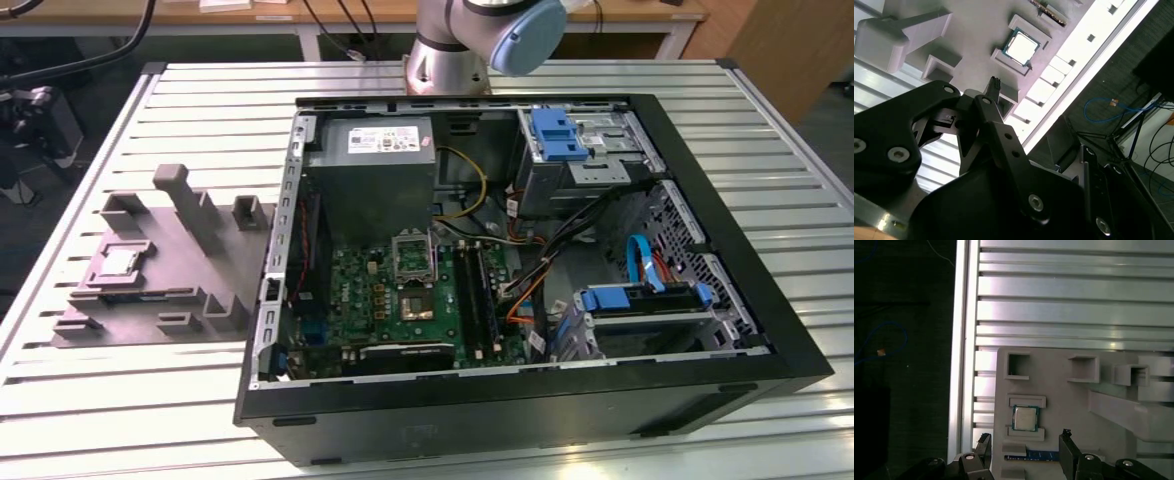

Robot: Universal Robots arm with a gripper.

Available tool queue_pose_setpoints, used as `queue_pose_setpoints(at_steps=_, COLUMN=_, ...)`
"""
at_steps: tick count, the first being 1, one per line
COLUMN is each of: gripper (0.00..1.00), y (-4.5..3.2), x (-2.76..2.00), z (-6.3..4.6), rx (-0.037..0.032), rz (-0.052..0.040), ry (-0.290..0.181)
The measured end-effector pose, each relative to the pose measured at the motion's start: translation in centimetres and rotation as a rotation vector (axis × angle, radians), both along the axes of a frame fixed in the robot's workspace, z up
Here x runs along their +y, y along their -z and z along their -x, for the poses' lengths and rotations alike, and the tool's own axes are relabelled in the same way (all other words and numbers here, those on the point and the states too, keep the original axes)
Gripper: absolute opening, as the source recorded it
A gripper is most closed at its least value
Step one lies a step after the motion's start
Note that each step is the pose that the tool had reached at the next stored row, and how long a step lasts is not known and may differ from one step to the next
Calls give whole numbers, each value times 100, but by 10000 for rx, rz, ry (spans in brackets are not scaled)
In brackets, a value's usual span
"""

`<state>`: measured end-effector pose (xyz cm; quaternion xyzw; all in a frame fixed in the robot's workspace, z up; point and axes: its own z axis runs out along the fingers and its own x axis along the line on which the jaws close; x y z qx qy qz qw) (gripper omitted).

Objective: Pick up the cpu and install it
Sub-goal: 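Pick up the cpu and move it towards the insertion slot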

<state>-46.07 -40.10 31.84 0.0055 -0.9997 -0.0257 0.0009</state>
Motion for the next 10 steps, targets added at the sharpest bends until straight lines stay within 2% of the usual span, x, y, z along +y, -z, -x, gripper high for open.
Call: queue_pose_setpoints(at_steps=10, gripper=65, y=19, x=0, z=0, rx=-1, rz=0, ry=0)
